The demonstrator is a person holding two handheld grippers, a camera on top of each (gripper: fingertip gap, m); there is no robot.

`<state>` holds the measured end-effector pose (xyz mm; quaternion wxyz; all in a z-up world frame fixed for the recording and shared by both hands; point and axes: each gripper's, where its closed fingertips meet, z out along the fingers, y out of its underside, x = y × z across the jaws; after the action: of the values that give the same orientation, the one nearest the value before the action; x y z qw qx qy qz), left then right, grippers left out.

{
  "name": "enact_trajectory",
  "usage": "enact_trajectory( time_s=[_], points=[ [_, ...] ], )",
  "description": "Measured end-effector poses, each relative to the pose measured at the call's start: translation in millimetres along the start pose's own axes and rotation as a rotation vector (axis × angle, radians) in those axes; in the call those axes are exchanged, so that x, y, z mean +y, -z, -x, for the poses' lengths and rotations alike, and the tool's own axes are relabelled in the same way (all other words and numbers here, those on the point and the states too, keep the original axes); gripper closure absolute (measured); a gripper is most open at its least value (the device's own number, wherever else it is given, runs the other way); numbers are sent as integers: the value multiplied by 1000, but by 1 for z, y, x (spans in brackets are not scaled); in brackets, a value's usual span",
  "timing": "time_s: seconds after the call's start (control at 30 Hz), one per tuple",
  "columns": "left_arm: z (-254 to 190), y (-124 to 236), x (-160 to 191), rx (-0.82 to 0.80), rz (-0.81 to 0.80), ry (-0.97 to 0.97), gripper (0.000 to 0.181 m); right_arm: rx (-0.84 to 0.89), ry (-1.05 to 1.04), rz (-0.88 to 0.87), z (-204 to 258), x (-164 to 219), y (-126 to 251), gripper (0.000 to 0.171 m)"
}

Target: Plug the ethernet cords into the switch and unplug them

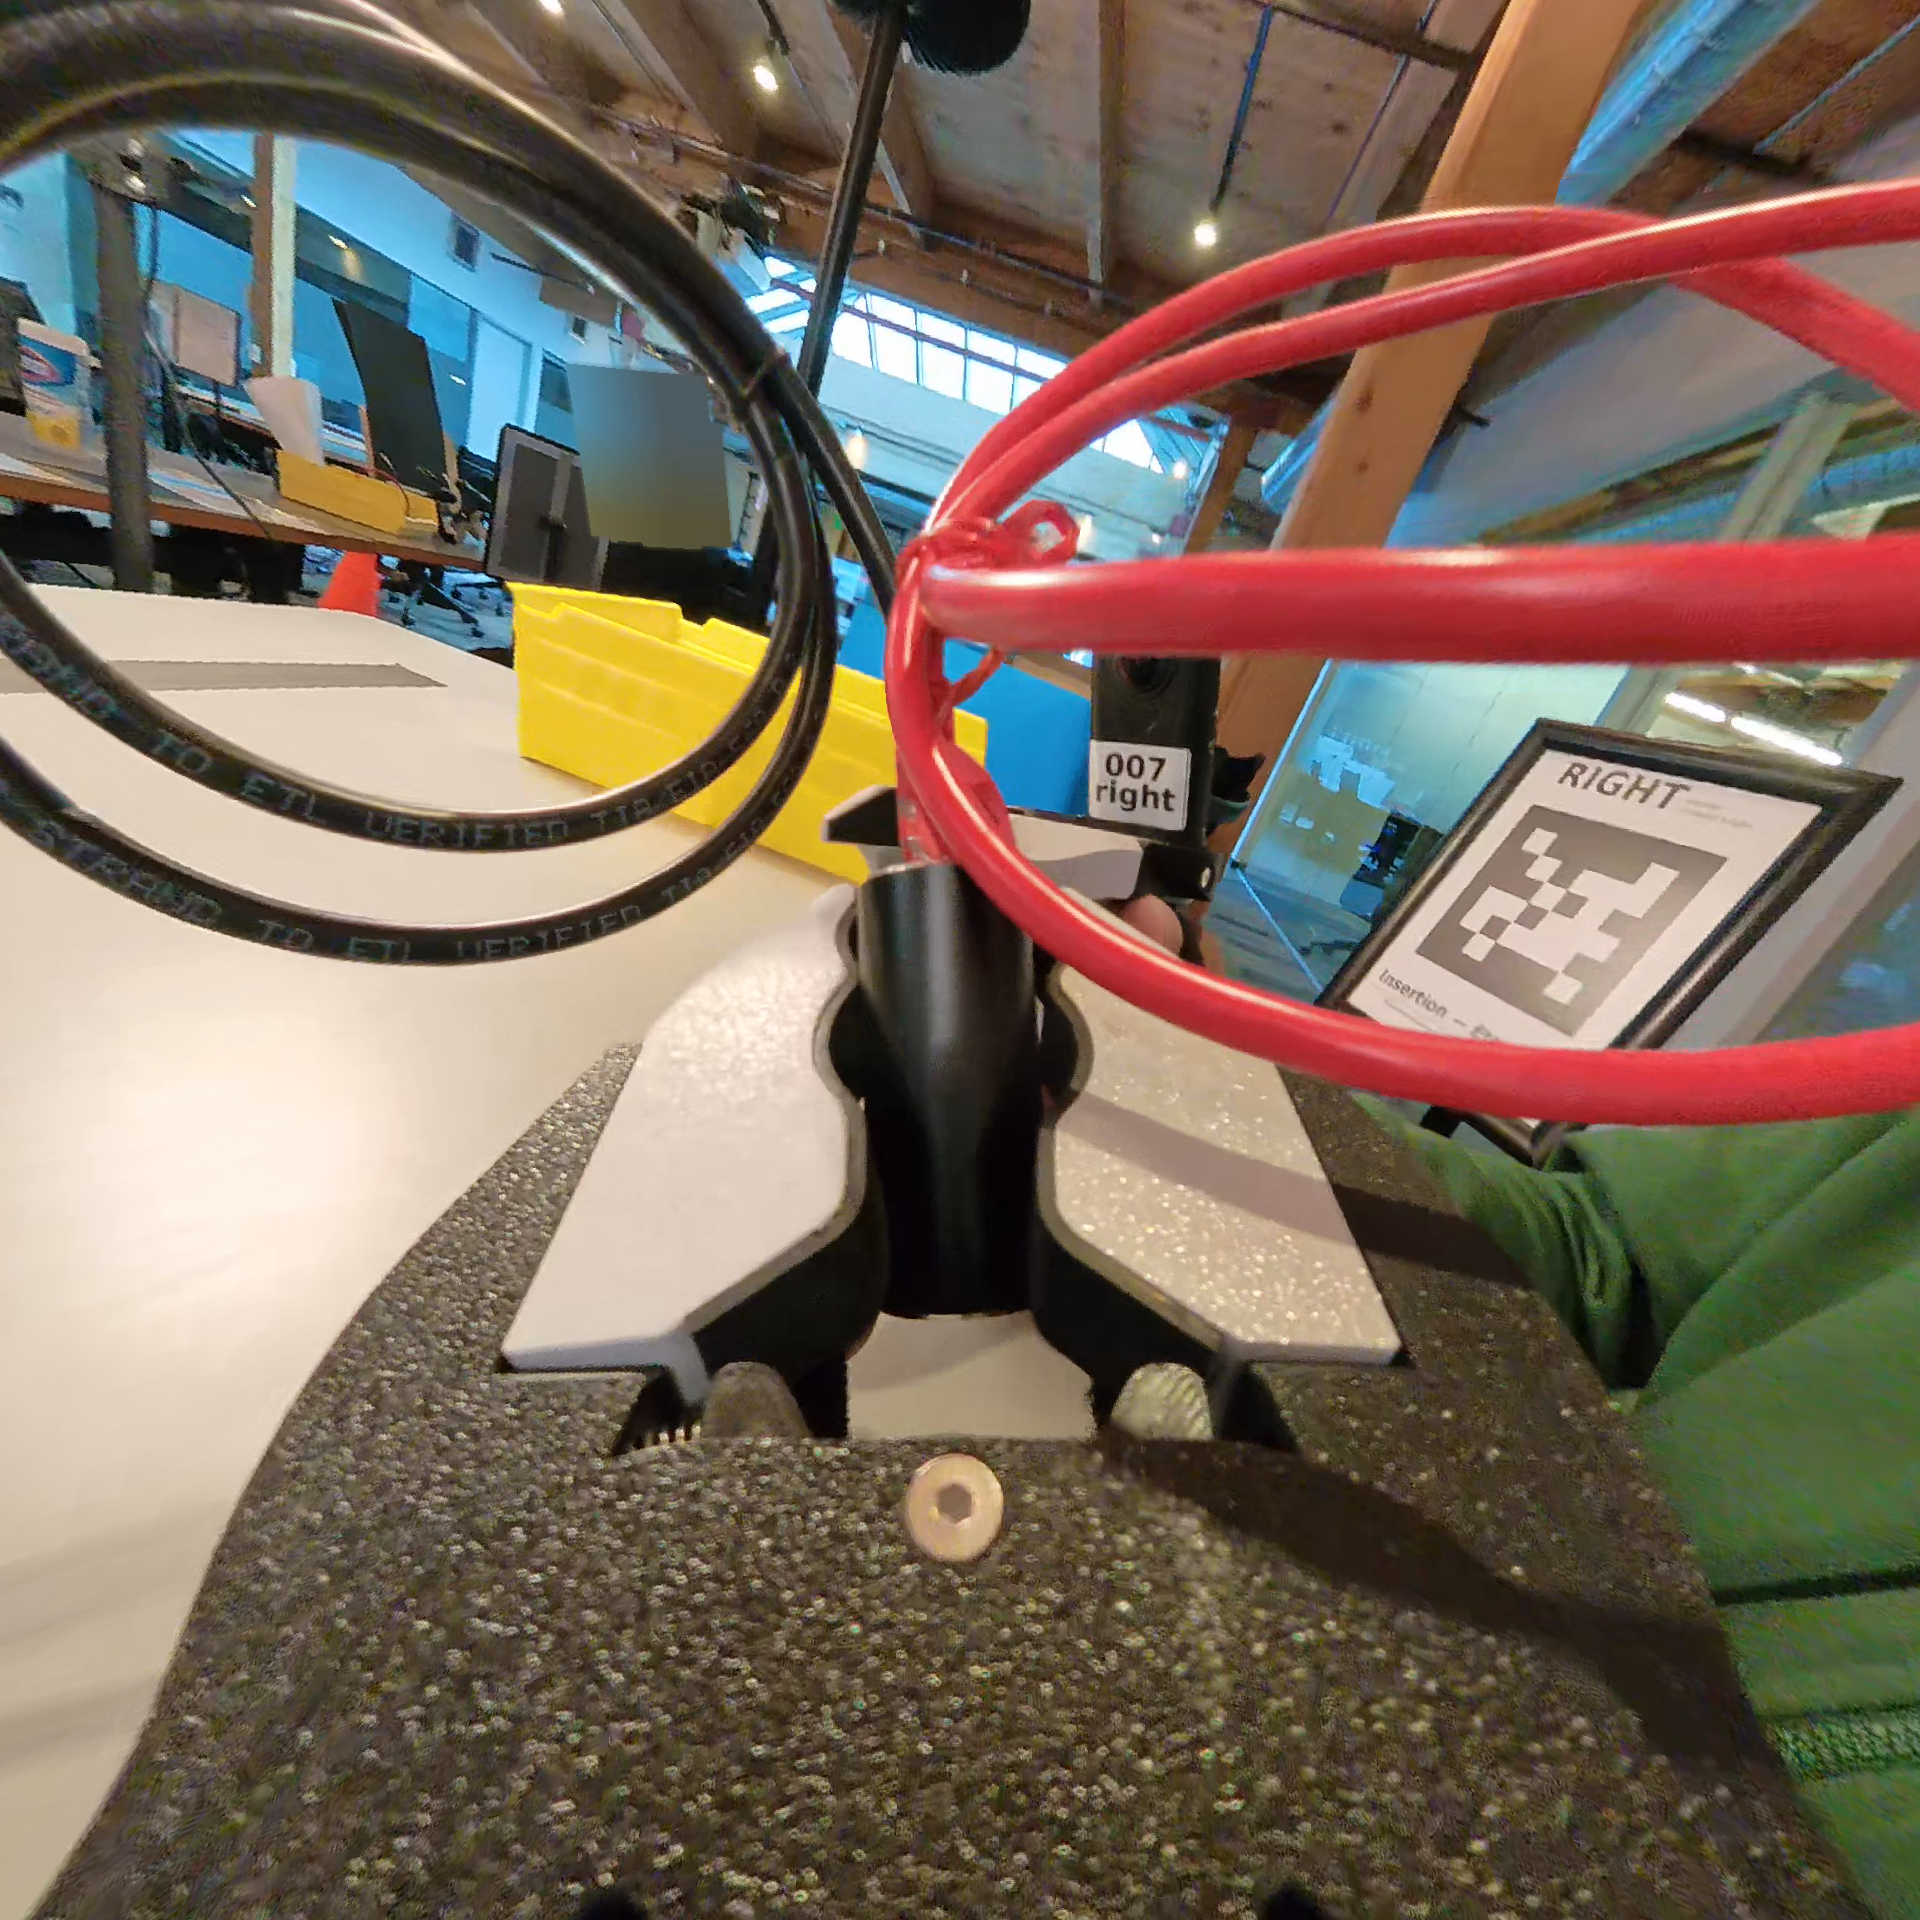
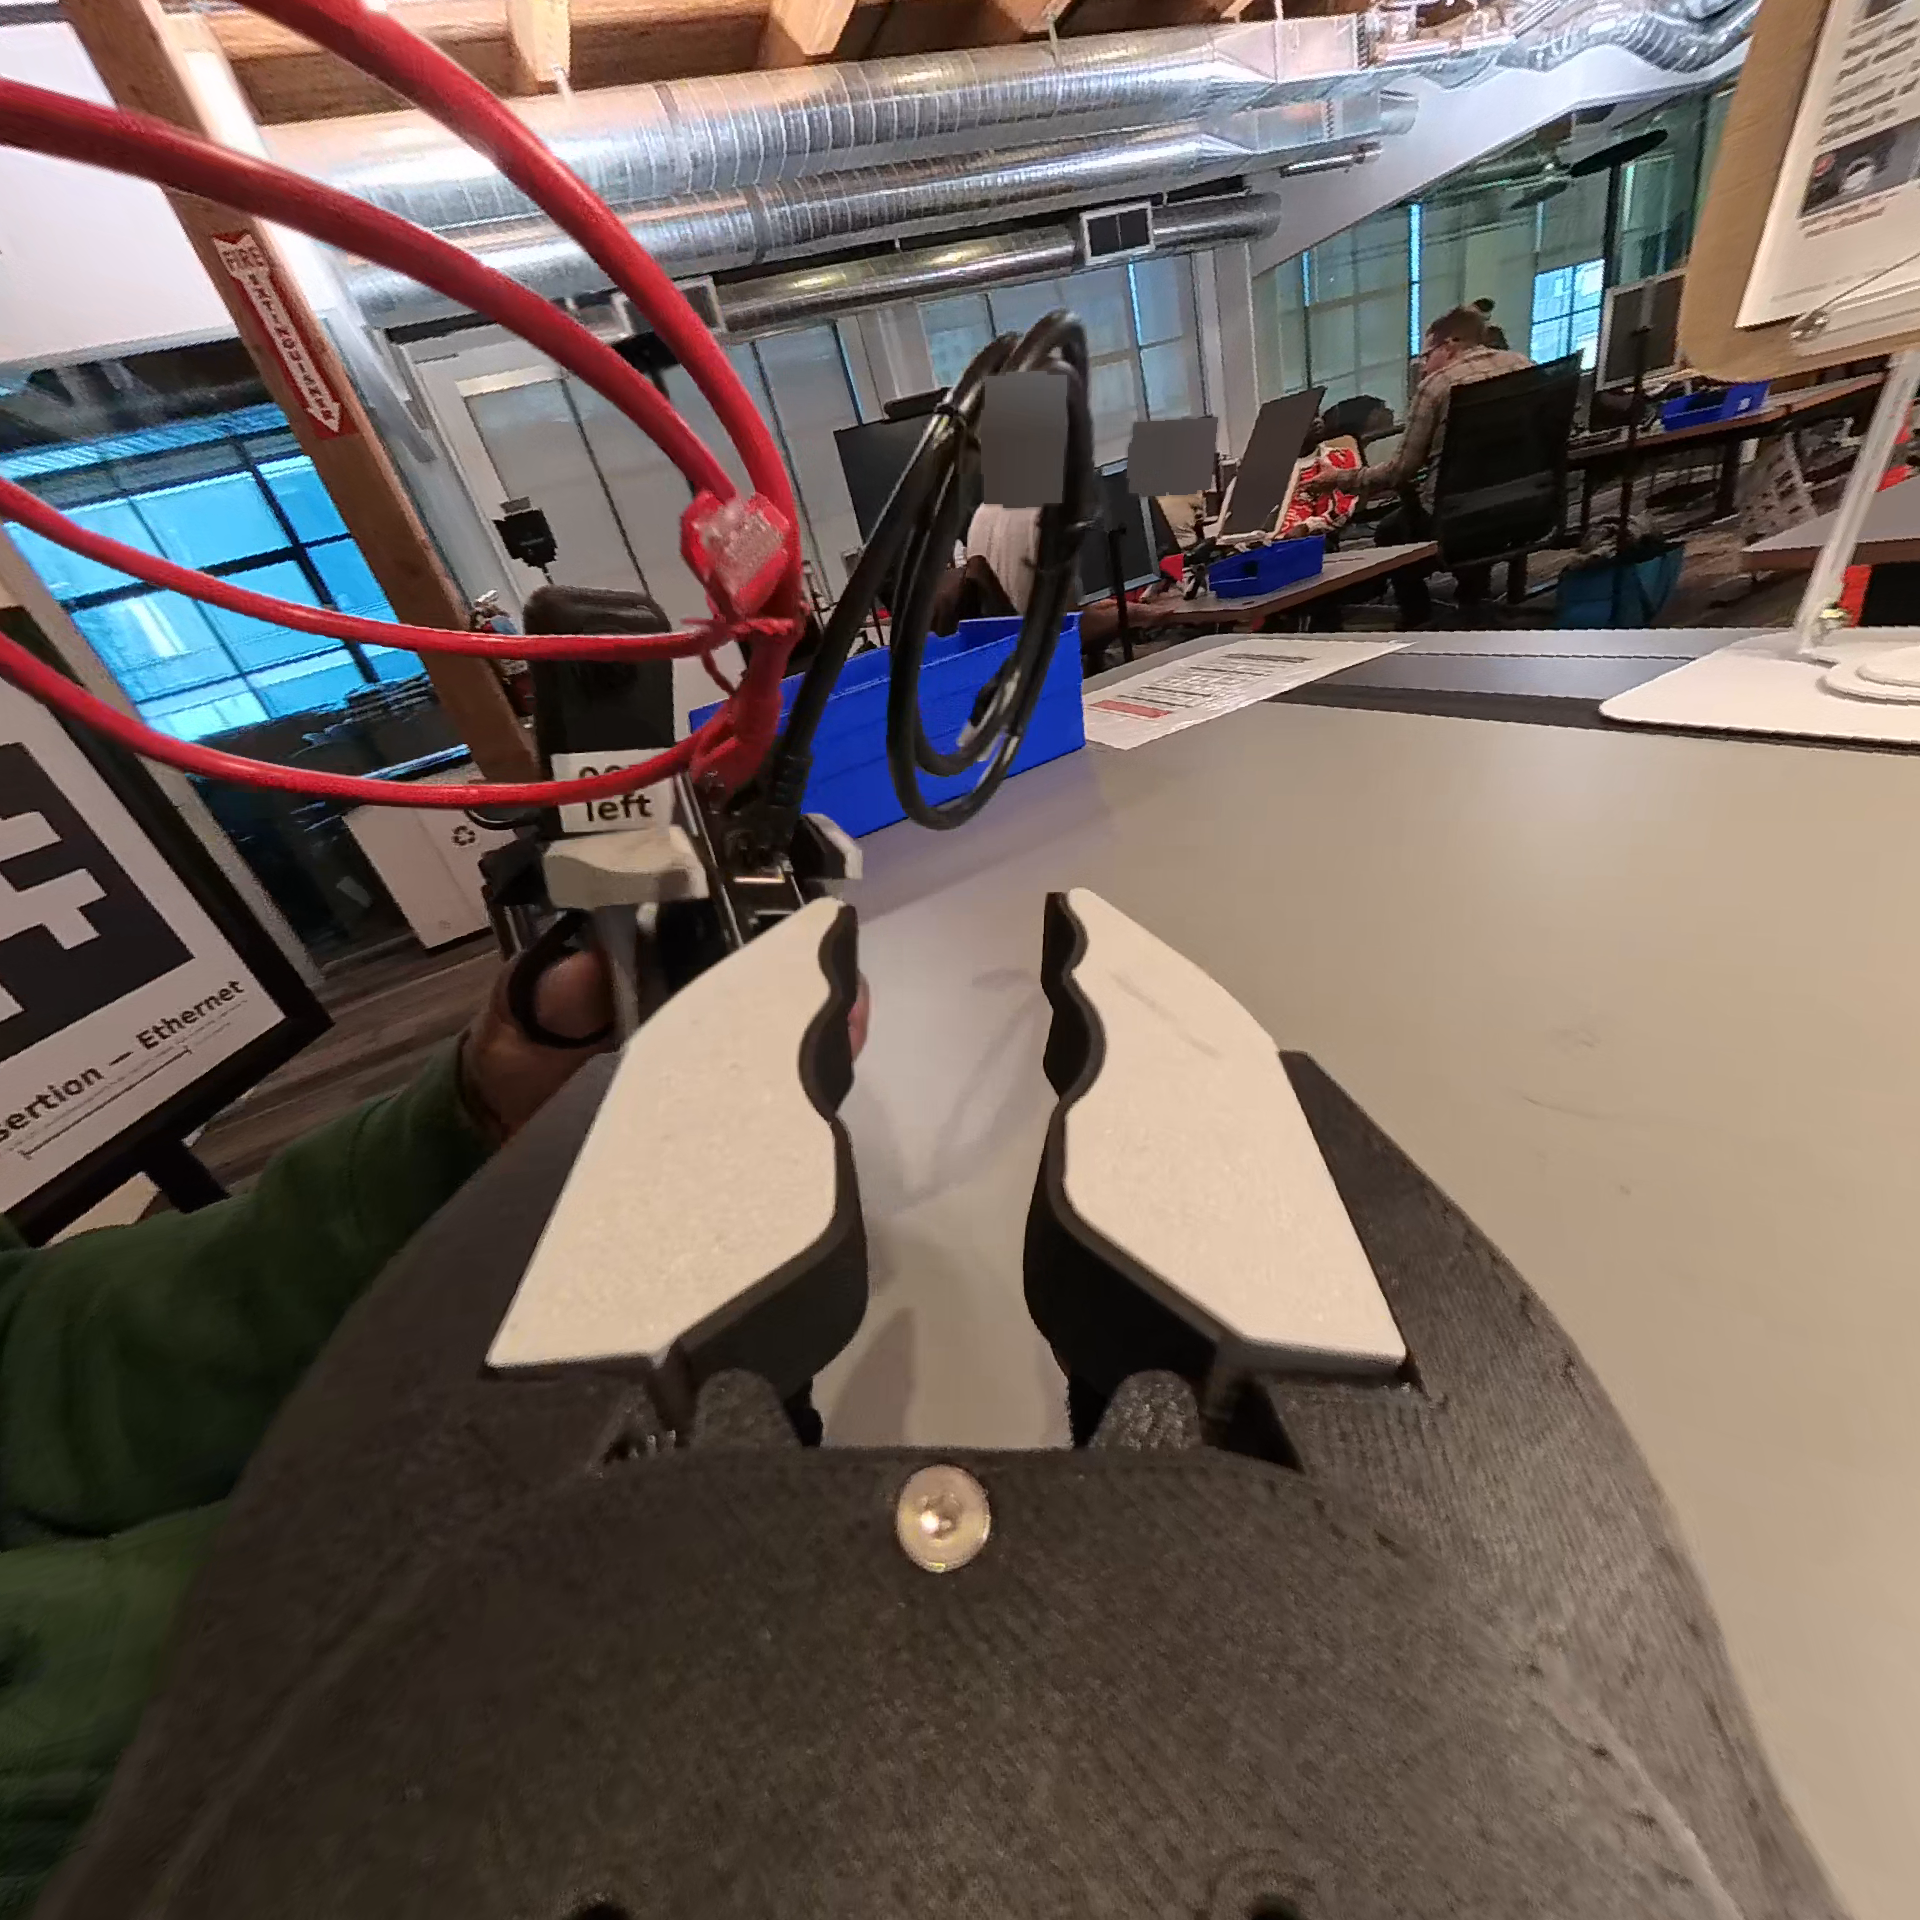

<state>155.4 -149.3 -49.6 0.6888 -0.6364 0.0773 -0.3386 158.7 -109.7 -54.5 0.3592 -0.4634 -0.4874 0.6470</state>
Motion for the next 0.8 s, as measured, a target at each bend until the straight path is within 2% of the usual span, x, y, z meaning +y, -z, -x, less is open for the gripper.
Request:
enact_trajectory(
  time_s=[0.5, 0.8],
  points=[
    [-10, -7, 11, 67, 86, 0, 153, -193, -91, 33, 26, 6, -15, 131],
    [-17, -9, 23, 127, 167, 86, 153, -291, -150, 57, 41, 11, -16, 139]
  ],
)
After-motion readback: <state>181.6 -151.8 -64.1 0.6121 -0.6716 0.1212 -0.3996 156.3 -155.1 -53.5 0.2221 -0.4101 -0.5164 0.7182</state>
